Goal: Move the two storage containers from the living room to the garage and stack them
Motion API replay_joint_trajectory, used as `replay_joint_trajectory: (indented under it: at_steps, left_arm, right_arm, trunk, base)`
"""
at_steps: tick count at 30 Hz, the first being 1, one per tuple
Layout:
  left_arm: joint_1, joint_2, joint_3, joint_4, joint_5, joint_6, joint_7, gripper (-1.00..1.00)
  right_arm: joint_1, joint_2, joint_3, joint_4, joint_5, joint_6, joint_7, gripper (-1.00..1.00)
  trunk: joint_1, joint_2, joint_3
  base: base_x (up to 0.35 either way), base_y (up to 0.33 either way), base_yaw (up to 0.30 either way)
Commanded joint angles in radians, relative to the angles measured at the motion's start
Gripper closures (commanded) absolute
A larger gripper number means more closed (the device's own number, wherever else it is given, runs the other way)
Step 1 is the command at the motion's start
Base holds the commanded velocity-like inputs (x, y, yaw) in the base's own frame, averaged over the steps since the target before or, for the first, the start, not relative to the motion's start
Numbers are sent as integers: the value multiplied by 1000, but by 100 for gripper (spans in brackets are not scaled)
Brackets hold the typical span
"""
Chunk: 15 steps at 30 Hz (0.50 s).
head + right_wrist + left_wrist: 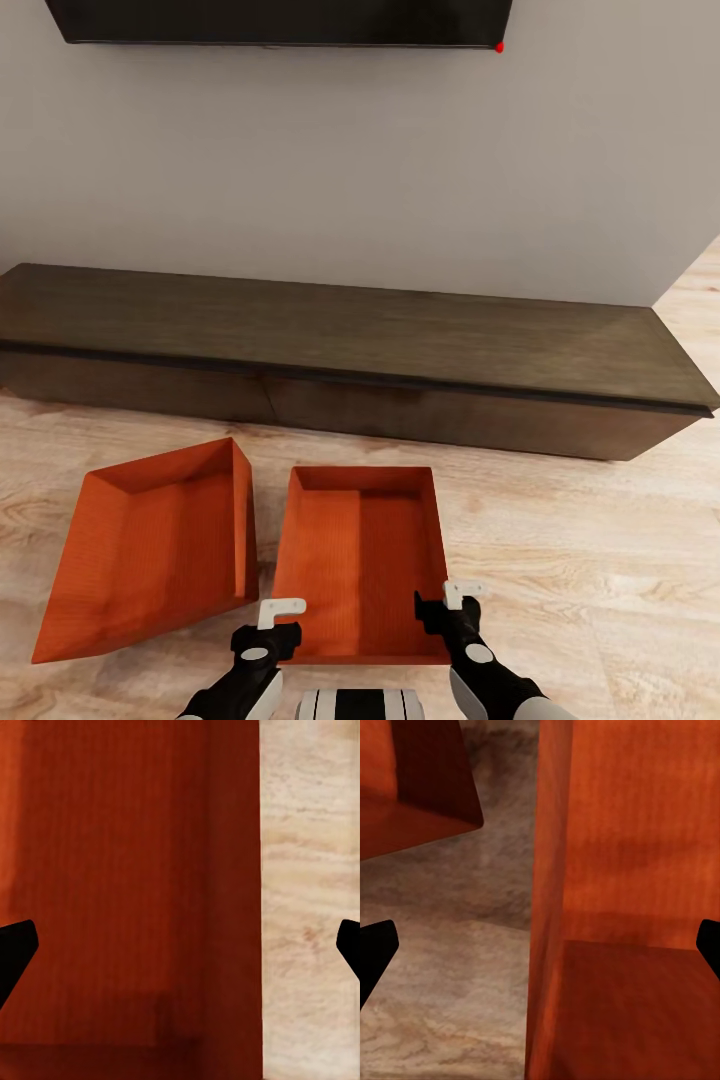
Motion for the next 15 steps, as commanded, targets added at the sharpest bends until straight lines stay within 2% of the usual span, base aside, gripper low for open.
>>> replay_joint_trajectory:
  at_steps: [1, 15]
  left_arm:
    - [0, 1, -8, 0, 5, 1, 7, -100]
    - [0, 1, -8, 0, 7, 1, 7, -100]
  right_arm:
    - [-1, 0, 8, 1, -8, -4, -6, -100]
    - [-1, 0, 7, 2, -8, -8, -8, -100]
  trunk:
    - [0, 0, -1]
    - [0, 0, -1]
  base:
    - [0, 0, 0]
    - [0, 0, 0]
